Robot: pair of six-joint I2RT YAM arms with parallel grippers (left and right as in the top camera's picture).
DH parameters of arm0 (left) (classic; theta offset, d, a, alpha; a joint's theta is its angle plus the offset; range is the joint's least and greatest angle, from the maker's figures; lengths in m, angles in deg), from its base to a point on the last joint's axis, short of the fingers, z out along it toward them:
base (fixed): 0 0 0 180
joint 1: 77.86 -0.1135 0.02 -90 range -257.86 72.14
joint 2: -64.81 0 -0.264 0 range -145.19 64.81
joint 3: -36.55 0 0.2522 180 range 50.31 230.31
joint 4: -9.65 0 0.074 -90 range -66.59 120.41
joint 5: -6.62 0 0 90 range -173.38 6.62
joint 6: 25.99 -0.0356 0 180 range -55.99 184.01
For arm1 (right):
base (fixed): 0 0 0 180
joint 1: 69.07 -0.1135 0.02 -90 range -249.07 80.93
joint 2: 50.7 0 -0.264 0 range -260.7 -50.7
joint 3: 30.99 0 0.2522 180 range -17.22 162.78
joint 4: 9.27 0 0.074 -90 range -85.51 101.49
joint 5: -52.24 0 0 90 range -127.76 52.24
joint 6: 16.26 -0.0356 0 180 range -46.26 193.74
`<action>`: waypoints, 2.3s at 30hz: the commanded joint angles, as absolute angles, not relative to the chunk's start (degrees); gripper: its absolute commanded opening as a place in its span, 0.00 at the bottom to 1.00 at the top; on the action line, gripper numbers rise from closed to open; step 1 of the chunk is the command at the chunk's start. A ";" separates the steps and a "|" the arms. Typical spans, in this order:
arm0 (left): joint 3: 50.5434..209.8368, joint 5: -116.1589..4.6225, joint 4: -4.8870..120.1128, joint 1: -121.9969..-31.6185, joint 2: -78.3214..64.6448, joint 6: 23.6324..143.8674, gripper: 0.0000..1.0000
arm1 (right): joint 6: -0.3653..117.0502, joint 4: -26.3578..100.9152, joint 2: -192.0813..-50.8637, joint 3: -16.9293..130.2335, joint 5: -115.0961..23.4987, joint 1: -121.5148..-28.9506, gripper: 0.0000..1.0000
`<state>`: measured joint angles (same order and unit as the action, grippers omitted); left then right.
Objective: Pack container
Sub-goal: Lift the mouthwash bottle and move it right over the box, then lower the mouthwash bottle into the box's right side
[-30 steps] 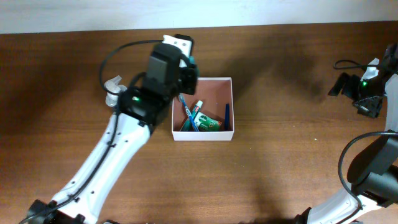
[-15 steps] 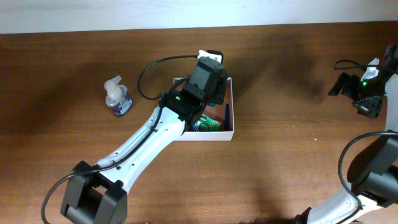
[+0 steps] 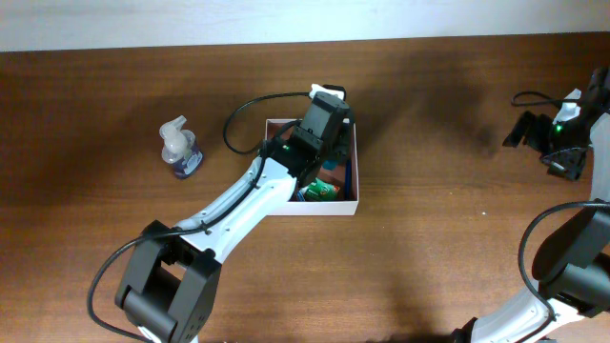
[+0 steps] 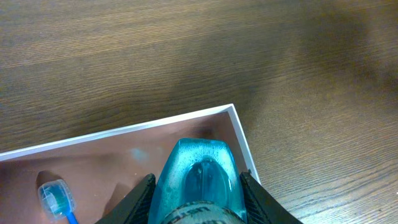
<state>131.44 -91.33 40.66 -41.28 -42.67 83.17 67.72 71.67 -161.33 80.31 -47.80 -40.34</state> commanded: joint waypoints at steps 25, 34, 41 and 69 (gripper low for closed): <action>132.55 -91.09 36.07 -40.12 -42.39 83.94 0.54 | 67.24 71.52 -161.02 80.14 -47.65 -40.60 0.99; 133.36 -91.46 35.64 -37.72 -42.37 73.18 0.73 | 67.24 71.52 -161.02 80.14 -47.65 -40.60 0.99; 133.77 -104.57 35.48 -32.36 -42.89 64.16 0.85 | 67.24 71.52 -161.02 80.14 -47.67 -40.60 0.99; 133.77 -105.73 30.26 -33.02 -48.33 64.13 0.34 | 67.24 71.52 -161.02 80.14 -47.65 -40.60 0.99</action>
